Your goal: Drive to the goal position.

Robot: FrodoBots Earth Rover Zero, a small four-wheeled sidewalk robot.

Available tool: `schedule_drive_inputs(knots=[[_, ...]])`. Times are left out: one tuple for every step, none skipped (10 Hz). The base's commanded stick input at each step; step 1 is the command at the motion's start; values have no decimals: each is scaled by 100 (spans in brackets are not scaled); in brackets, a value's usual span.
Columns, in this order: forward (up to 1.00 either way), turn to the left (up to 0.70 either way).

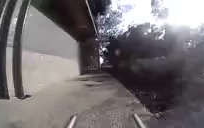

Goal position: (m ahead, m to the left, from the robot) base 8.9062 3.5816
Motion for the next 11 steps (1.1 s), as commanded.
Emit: schedule_drive_inputs(knots=[[100, 0], [100, 0], [100, 0], [100, 0], [100, 0], [100, 0], [100, 0], [100, 0], [100, 0], [100, 0], [100, 0]])
